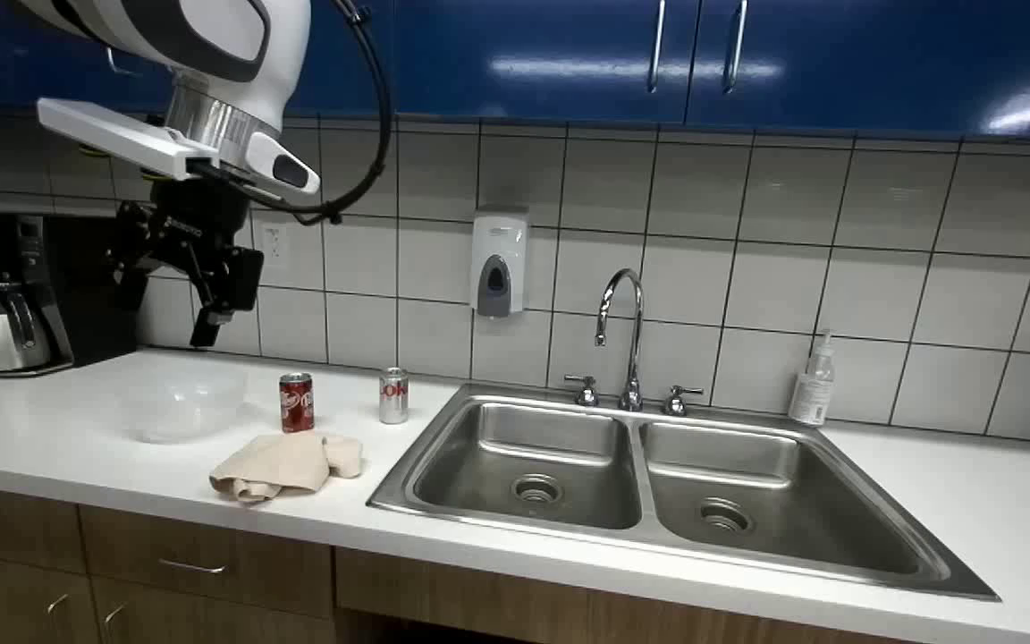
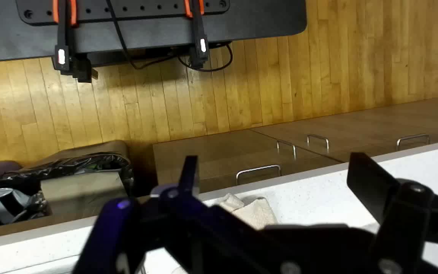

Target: Move the cloth from the counter to the bowl

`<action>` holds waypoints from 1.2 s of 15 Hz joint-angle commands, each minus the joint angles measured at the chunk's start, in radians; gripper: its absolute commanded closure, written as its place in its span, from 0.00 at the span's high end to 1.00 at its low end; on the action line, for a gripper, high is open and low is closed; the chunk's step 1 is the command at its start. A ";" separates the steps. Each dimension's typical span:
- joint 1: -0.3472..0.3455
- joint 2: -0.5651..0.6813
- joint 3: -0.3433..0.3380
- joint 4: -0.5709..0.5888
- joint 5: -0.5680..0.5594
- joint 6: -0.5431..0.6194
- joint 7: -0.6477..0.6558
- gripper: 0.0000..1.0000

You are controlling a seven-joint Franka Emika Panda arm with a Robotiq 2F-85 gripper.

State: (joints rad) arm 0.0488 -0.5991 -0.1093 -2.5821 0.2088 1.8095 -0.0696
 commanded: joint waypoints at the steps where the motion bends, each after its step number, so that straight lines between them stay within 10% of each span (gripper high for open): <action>1: -0.022 0.002 0.019 0.002 0.009 -0.004 -0.010 1.00; 9: -0.021 0.004 0.021 -0.006 0.012 0.012 -0.008 1.00; 18: -0.002 0.046 0.120 -0.133 -0.007 0.480 0.056 1.00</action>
State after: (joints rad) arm 0.0473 -0.5769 -0.0284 -2.6790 0.2082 2.1695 -0.0526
